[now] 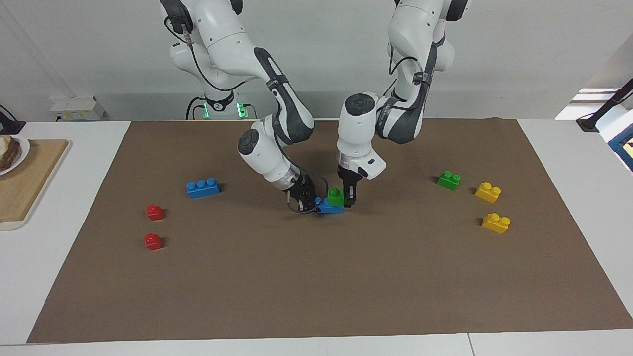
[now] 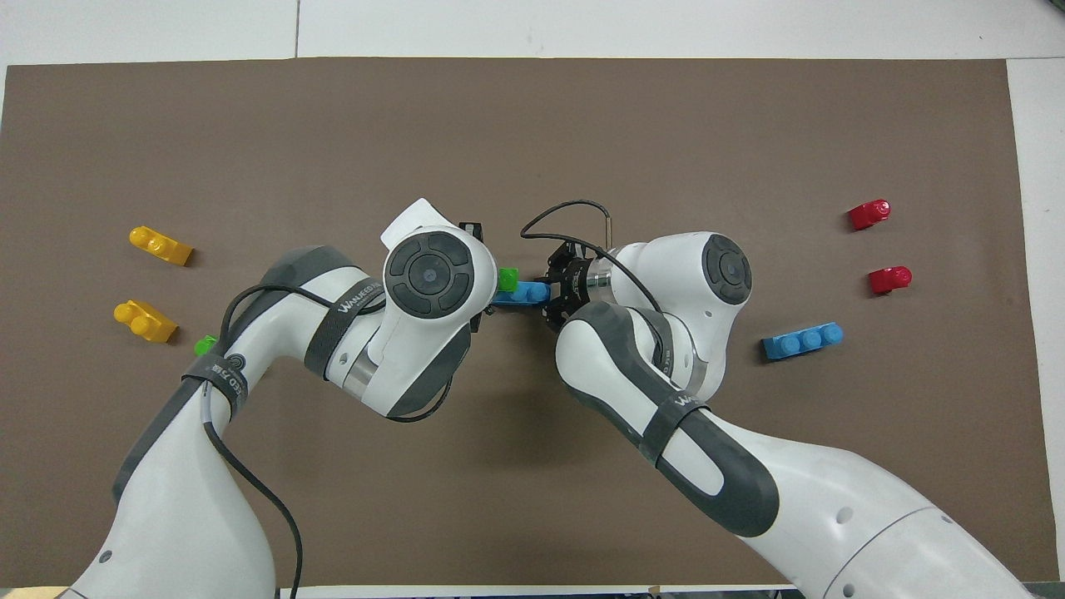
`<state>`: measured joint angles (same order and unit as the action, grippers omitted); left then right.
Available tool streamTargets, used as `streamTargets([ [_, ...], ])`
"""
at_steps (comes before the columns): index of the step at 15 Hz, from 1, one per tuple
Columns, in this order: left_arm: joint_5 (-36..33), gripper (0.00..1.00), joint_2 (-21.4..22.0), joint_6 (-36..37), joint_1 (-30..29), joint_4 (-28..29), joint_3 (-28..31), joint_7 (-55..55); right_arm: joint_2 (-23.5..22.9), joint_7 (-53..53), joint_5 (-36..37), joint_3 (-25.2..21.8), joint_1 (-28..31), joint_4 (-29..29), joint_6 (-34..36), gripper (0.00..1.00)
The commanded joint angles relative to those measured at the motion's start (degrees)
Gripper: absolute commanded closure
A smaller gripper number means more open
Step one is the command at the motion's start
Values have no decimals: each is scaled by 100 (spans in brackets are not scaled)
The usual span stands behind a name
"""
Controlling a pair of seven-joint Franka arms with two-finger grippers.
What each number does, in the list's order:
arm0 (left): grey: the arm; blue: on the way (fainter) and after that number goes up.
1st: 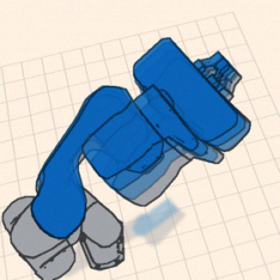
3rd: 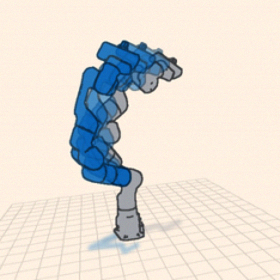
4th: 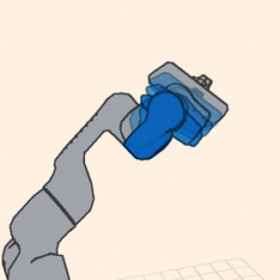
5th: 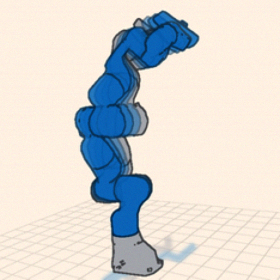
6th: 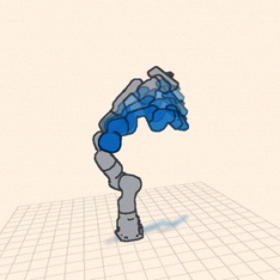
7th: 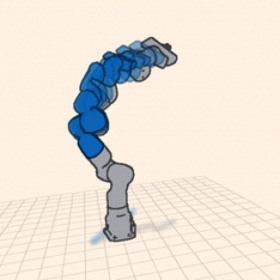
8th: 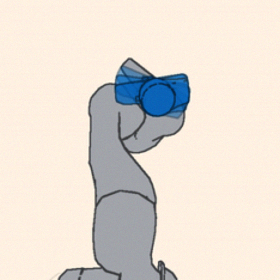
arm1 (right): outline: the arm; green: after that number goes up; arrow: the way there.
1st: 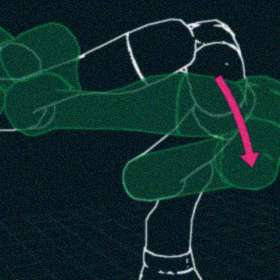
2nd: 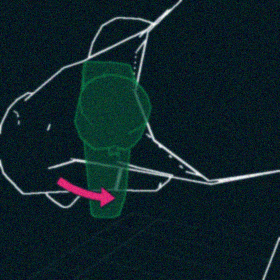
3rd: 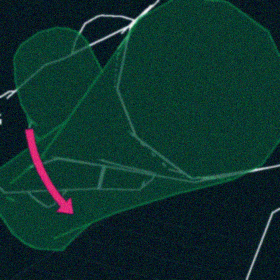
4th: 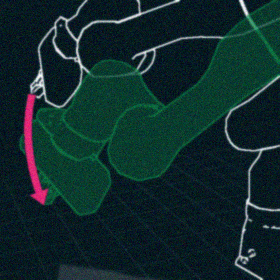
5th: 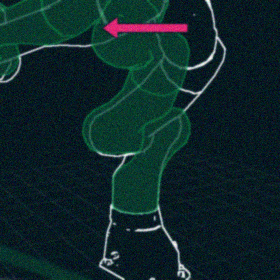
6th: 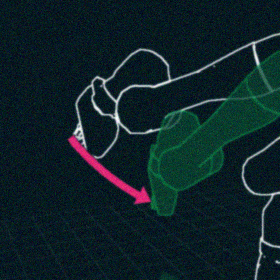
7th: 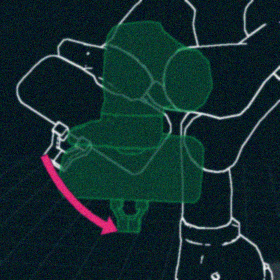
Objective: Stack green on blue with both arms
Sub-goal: 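Press the green brick onto the blue brick end with both grippers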
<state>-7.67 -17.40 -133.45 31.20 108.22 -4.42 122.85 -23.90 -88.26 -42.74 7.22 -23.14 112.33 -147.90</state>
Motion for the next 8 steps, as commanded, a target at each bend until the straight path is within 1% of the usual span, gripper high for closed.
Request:
streamTargets([
  [1, -103, 100, -61, -155, 79, 59, 55, -50, 70, 19, -147, 8, -41, 219, -230, 100],
  [6, -94, 100, -87, -155, 79, 94, 38, -77, 70, 28, -147, 8, -41, 228, -239, 100],
  [8, -77, 100, -193, -182, 140, 85, 20, -77, 70, 28, -147, 8, -41, 228, -248, 100],
])
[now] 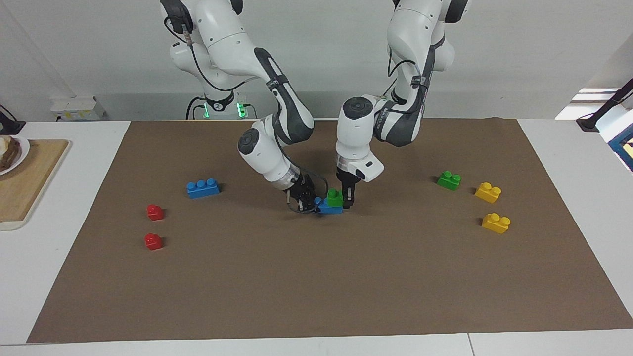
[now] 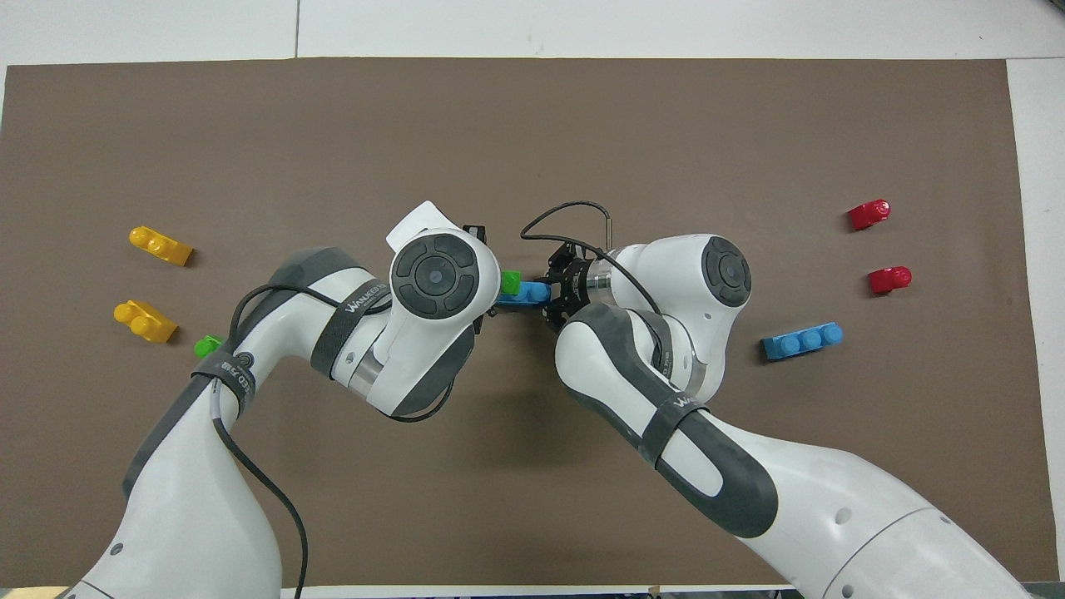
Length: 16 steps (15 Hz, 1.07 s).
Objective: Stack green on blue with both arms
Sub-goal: 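Press the green brick onto the blue brick end with both grippers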
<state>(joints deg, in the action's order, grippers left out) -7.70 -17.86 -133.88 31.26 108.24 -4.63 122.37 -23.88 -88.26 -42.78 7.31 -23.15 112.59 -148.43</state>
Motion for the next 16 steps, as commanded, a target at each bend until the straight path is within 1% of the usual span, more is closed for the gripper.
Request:
streamTargets([
  [1, -65, 100, -173, -147, 170, 83, 41, -29, 67, 28, -143, -1, -40, 202, -195, 100],
  [5, -48, 100, -209, -129, 179, 127, 41, -38, 67, 36, -143, -1, -40, 202, -195, 100],
  [10, -48, 100, -218, -367, 152, 312, 50, -125, 67, 36, -143, -1, -40, 202, -195, 100],
  [11, -48, 43, -218, -288, 144, 259, 59, -247, 67, 36, -143, -1, -32, 202, -195, 100],
  [12, -48, 0, -174, -209, 126, 241, 50, -318, 67, 36, -143, -1, -32, 202, -195, 100],
  [16, -39, 0, 133, 168, 100, 250, 41, -406, 67, 36, -143, -1, -32, 202, -169, 100],
])
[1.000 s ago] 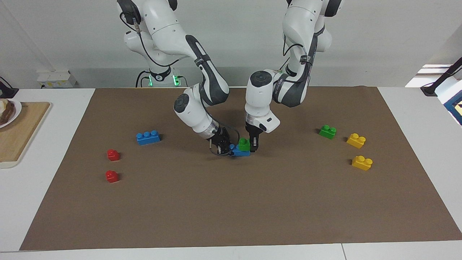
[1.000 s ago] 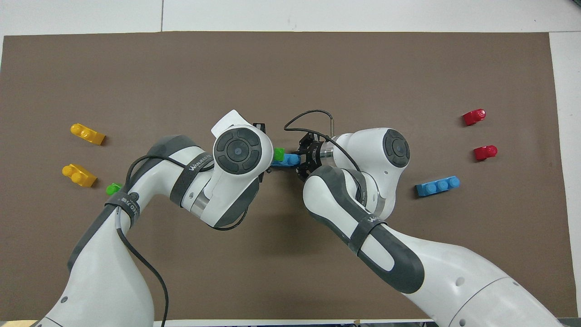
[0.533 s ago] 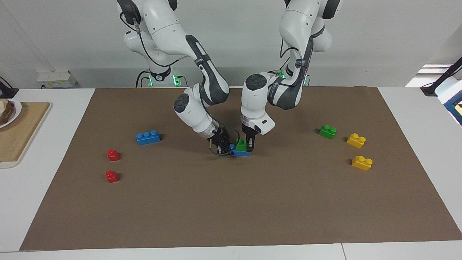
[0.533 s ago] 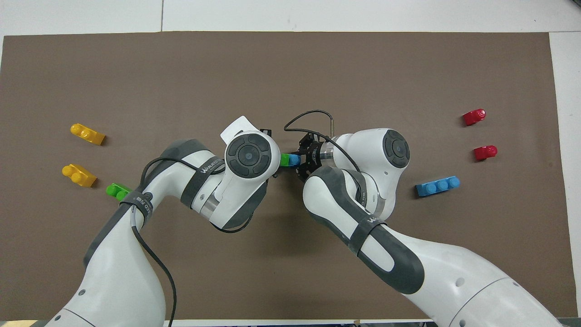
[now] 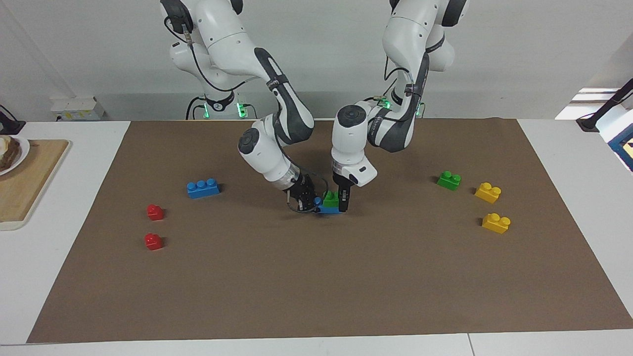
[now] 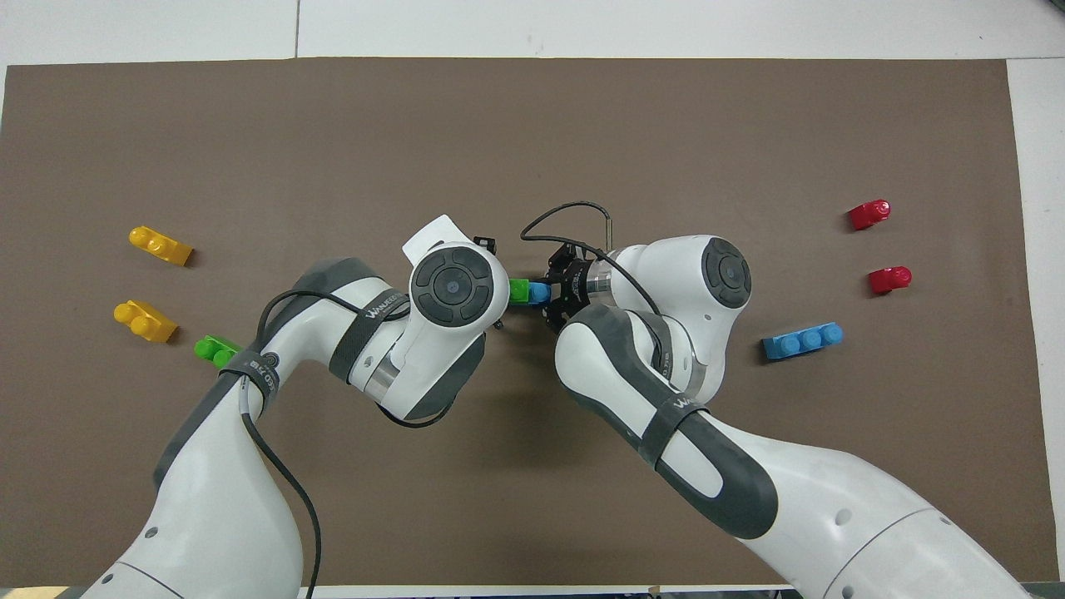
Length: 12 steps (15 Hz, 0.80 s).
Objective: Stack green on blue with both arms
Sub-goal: 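Press the green brick onto the blue brick end with both grippers, then open the left gripper and withdraw while the right gripper releases and withdraws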
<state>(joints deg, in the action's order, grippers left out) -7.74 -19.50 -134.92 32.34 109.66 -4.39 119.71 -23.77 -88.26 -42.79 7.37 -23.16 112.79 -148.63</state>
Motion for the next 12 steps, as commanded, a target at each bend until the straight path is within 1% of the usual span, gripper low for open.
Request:
streamTargets([
  [1, -26, 0, 410, 387, -26, 126, 17, -271, 56, 37, -142, -7, -31, 173, -148, 59],
  [2, -9, 0, 516, 483, -113, 126, 17, -351, 56, 37, -142, -7, -22, 165, -140, 37],
  [3, -9, 0, 630, 563, -192, 126, 17, -404, 48, 37, -142, -7, 4, 130, -122, 27],
  [5, -9, 0, 841, 721, -341, 100, 17, -780, 47, 28, -142, -7, 57, 94, -61, 16],
  [7, -9, 0, 1052, 932, -630, 100, 17, -1604, 39, 28, -142, -7, 118, 42, 36, 14],
  [9, 0, 0, 1167, 1011, -973, 91, 17, -2422, 91, 54, -124, -16, 284, -55, 307, 13],
  [11, 9, 0, 1220, 1117, -1255, 38, 17, -3073, 170, 212, -63, -42, 513, -125, 685, 8],
  [12, 9, 0, 1264, 1126, -1395, 29, 17, -3407, 258, 326, -63, -42, 731, -152, 904, 6],
])
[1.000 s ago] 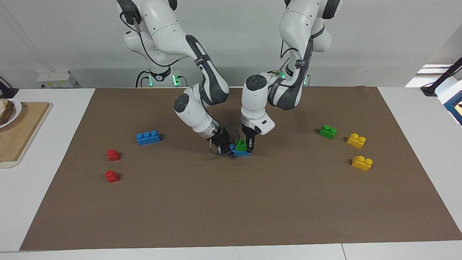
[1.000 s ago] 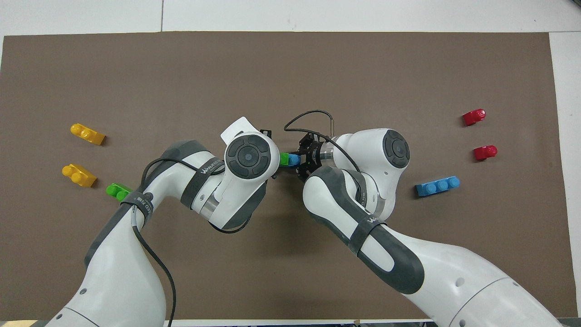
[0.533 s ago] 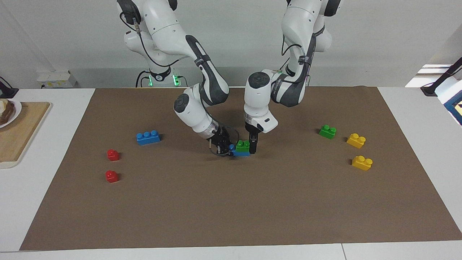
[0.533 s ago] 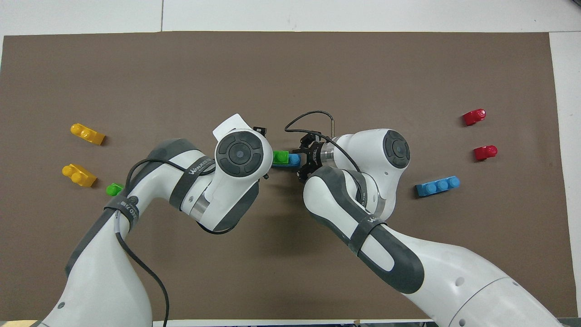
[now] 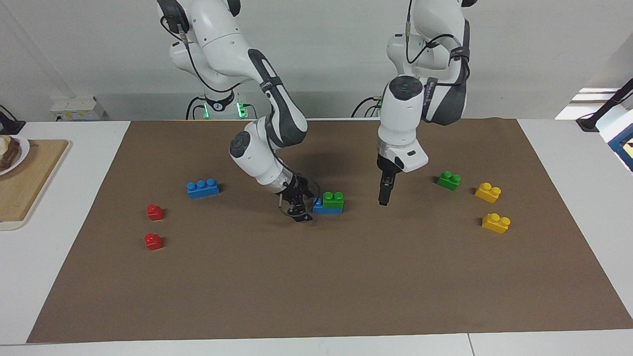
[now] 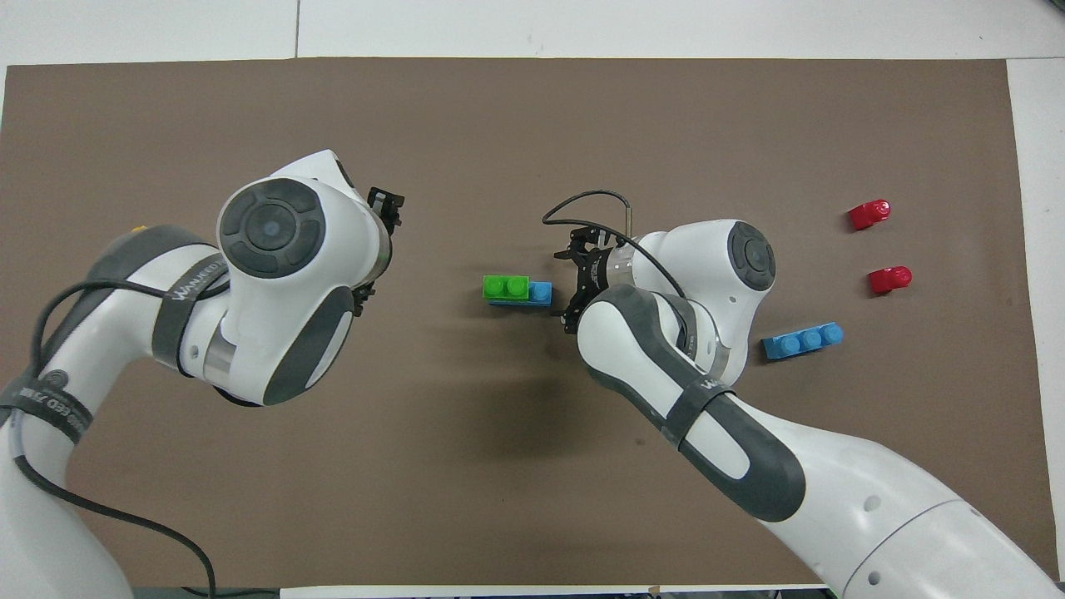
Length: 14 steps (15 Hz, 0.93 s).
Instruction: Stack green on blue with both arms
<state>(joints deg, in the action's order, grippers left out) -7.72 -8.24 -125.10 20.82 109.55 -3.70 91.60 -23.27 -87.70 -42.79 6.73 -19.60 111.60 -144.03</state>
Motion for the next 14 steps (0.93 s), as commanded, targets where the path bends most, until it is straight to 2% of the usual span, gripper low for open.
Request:
streamTargets([
  [1, 7, 0, 155, 153, -367, 31, -51, -948, 253, 393, -37, 22, 578, -103, 742, 5],
  [3, 7, 0, 182, 284, -666, -74, -51, -1886, 393, 761, 121, 4, 930, -209, 1243, 4],
  [5, 7, 0, 191, 591, -886, -170, -43, -3020, 534, 1410, 637, 4, 1203, -192, 1333, 0],
  [10, 7, 0, 348, 909, -1545, -294, -43, -4964, 929, 3860, 1860, 13, 1950, -244, 1579, 0],
  [14, 296, 0, 691, 1171, -2046, -294, -8, -6887, 1000, 5918, 2967, 13, 2381, -998, 2578, 0],
])
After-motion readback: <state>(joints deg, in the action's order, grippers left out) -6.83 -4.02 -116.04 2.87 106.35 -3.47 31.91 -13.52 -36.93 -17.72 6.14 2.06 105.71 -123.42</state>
